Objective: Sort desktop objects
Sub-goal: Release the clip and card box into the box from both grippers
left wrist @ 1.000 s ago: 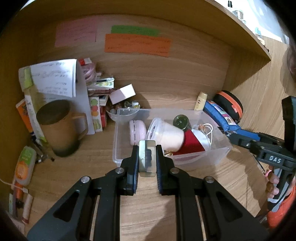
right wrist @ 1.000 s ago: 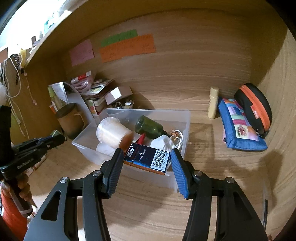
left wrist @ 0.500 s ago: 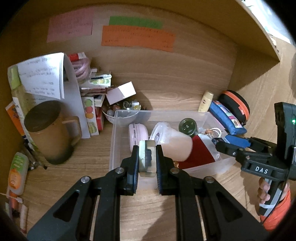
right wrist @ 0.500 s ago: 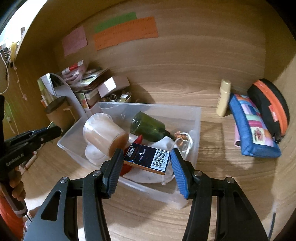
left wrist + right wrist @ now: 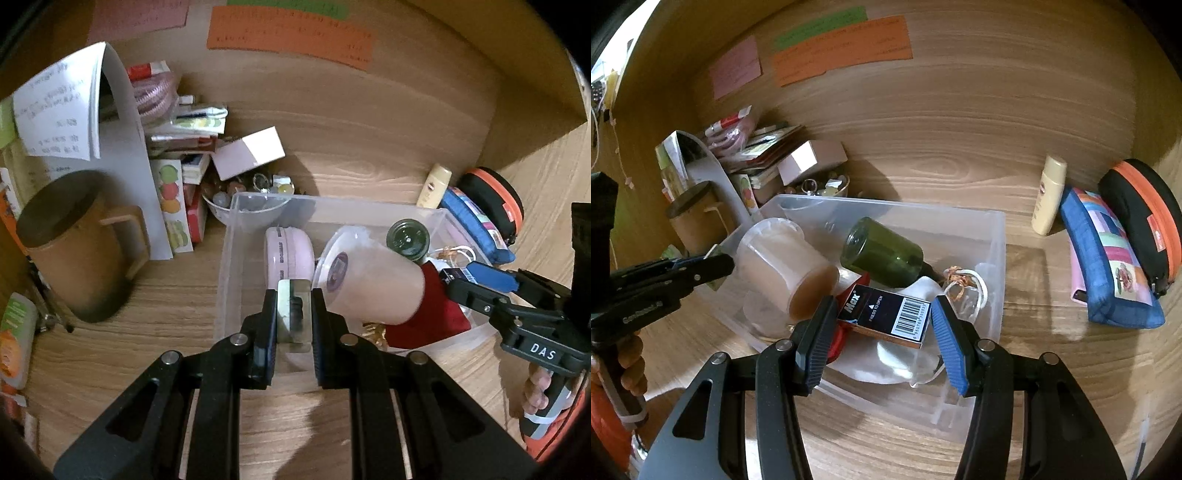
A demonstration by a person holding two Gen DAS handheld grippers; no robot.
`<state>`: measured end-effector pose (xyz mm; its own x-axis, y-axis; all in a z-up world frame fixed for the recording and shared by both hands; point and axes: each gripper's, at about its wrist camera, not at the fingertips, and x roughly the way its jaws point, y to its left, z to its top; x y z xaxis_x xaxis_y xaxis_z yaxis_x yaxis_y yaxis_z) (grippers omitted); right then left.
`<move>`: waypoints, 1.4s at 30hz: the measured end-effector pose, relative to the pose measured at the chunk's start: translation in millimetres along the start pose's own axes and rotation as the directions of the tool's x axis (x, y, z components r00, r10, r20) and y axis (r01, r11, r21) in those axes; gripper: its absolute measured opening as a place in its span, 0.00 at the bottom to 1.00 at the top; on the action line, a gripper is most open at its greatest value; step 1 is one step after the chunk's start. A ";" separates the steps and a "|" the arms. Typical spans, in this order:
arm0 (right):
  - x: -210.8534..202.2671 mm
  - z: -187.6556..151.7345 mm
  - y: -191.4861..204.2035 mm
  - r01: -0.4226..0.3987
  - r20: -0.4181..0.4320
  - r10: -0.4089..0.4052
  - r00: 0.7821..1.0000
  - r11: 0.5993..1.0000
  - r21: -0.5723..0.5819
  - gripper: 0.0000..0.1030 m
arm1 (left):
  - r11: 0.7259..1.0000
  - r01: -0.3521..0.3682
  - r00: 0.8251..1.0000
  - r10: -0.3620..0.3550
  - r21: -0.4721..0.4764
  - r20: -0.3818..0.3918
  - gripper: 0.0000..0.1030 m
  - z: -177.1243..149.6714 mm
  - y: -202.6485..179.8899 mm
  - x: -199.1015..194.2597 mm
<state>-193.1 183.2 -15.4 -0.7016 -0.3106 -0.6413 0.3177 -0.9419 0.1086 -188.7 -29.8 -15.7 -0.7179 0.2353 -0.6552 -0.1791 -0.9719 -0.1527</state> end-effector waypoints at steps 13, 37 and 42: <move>3.8 -2.6 9.7 0.056 -0.001 -0.056 0.998 0.998 -0.038 0.50 | 1.000 0.004 1.000 -0.004 0.014 0.001 0.15 -0.1 -0.5 5.9; -23.6 2.0 32.3 0.130 0.052 -0.126 0.991 0.988 -0.077 0.79 | 1.000 -0.003 0.998 0.002 0.026 0.063 0.63 -4.1 -1.0 -27.2; -30.8 0.4 34.1 0.125 0.035 -0.123 0.992 0.990 -0.060 0.83 | 0.999 -0.031 0.996 0.029 0.026 0.083 0.79 -7.2 -3.2 -44.2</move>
<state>-160.9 160.6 8.4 -0.7575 -0.1967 -0.6225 0.2651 -0.9641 -0.0180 -151.5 -37.2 8.4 -0.7764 0.2069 -0.5953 -0.1739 -0.9782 -0.1133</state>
